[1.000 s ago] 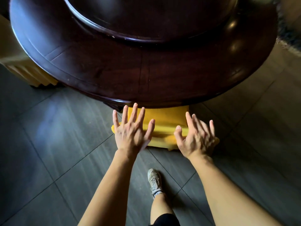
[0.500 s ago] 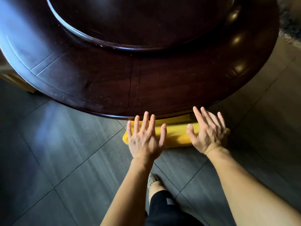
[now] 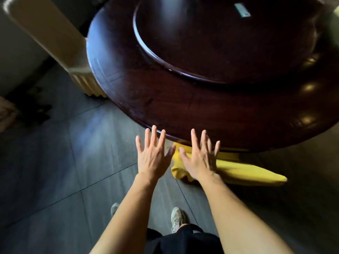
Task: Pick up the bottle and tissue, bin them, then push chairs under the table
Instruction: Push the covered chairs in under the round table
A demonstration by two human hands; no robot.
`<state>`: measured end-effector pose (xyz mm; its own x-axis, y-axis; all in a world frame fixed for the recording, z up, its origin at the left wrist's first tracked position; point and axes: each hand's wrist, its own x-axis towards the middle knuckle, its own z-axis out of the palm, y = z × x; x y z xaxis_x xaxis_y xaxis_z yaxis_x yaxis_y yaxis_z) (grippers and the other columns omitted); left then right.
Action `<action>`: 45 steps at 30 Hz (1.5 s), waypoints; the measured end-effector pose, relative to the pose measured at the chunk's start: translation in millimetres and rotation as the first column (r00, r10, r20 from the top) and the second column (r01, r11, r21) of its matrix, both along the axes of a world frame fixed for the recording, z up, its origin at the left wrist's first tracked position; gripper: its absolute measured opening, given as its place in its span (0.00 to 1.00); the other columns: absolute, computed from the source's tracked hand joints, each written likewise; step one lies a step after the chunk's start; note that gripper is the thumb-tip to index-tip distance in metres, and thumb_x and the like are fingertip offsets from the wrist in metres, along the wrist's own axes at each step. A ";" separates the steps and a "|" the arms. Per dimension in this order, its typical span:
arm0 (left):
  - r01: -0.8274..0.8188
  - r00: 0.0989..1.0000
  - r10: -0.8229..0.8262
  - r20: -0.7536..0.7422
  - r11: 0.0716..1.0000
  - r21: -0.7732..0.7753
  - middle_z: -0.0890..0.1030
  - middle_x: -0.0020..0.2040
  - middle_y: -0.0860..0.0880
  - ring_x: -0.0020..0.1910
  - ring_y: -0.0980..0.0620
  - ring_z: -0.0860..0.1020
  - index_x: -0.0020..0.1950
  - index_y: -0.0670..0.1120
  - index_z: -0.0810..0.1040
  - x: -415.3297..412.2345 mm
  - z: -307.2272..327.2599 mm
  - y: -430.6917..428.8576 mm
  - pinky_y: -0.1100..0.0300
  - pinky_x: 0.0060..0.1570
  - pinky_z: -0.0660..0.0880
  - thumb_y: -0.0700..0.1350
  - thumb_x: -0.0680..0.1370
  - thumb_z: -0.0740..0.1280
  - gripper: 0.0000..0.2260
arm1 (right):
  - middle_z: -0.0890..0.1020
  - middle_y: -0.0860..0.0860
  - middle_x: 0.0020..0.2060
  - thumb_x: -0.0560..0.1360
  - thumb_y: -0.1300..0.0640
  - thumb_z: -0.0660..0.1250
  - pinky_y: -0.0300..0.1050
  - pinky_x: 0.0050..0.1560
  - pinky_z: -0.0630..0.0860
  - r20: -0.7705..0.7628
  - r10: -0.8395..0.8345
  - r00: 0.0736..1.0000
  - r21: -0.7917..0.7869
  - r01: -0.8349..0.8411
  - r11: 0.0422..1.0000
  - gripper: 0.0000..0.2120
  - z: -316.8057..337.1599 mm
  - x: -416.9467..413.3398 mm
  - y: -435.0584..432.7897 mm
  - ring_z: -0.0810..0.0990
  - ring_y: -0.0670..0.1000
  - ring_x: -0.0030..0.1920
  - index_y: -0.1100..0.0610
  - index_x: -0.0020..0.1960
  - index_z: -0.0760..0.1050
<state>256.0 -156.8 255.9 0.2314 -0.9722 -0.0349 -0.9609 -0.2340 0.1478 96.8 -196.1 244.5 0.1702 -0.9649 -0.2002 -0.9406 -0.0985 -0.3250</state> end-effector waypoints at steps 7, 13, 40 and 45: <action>-0.223 0.975 0.223 0.012 0.975 -0.021 0.56 0.82 0.43 0.81 0.41 0.53 0.80 0.50 0.60 136.2 26.3 40.5 0.33 0.75 0.49 0.68 0.79 0.45 0.34 | 0.49 0.60 0.84 0.74 0.29 0.42 0.67 0.79 0.37 0.028 0.228 0.973 -0.046 -0.226 0.973 0.43 36.2 125.6 11.1 0.53 0.61 0.83 0.46 0.85 0.44; -0.379 0.925 0.380 0.007 0.922 -0.079 0.51 0.84 0.44 0.82 0.42 0.47 0.82 0.52 0.54 263.7 53.0 84.8 0.34 0.76 0.45 0.69 0.79 0.44 0.34 | 0.49 0.60 0.84 0.71 0.27 0.40 0.68 0.79 0.39 0.033 0.330 0.943 -0.166 -0.320 0.933 0.46 77.5 249.0 11.9 0.53 0.61 0.83 0.47 0.85 0.46; -0.687 0.725 0.688 -0.036 0.718 -0.107 0.45 0.84 0.46 0.82 0.44 0.43 0.83 0.53 0.49 673.1 77.4 180.8 0.34 0.76 0.40 0.68 0.81 0.47 0.34 | 0.47 0.60 0.84 0.80 0.33 0.55 0.67 0.78 0.34 0.058 0.709 0.703 -0.292 -0.667 0.686 0.39 95.3 717.2 56.7 0.48 0.59 0.84 0.46 0.85 0.45; -0.695 0.718 0.693 -0.068 0.711 -0.107 0.44 0.84 0.46 0.82 0.44 0.43 0.83 0.54 0.49 758.9 75.9 137.7 0.34 0.76 0.41 0.69 0.80 0.48 0.34 | 0.46 0.61 0.84 0.80 0.33 0.54 0.67 0.78 0.34 0.095 0.681 0.726 -0.290 -0.634 0.717 0.39 98.7 801.8 9.1 0.48 0.60 0.84 0.46 0.85 0.45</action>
<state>1014.9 -19.2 331.8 0.8431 -0.5350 0.0537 -0.5312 -0.8135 0.2368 898.6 -187.0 343.3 0.7887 -0.6057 0.1048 -0.5343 -0.7599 -0.3702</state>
